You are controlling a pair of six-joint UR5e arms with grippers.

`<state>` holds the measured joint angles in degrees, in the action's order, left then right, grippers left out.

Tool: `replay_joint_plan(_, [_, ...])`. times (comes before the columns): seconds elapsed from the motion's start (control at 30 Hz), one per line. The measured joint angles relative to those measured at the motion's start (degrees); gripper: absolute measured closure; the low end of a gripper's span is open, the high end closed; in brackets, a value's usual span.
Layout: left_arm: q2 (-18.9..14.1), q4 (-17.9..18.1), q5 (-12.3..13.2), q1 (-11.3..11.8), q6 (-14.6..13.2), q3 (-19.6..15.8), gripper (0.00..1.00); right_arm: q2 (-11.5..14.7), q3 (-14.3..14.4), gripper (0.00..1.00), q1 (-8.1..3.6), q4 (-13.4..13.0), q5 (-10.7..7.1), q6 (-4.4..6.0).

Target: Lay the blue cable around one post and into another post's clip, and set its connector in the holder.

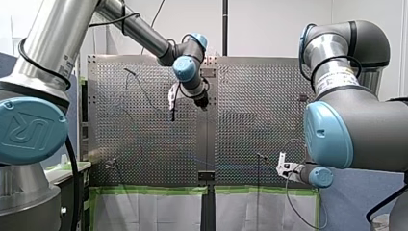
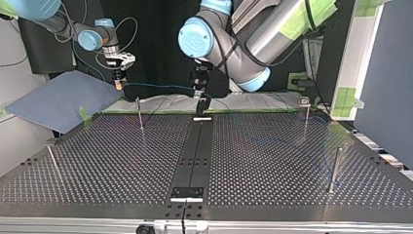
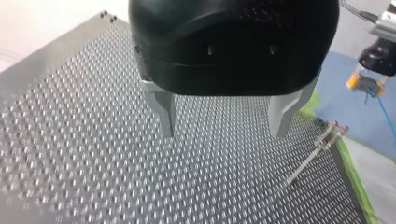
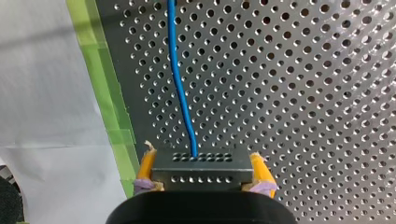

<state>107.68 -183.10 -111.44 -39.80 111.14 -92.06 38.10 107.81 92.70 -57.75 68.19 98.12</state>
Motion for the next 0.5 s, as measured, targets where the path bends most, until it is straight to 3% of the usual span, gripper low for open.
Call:
replay_joint_plan(0.23, [3.53,3.52,-0.3,-3.53,0.93,3.53,0.0,0.0,0.0,1.0,-0.01,0.95,-0.14,-1.26])
replay_joint_plan(0.5, [7.26,7.26,-2.18,-7.26,1.95,5.96,0.0,0.0,0.0,1.0,-0.01,1.29,-0.06,-1.56])
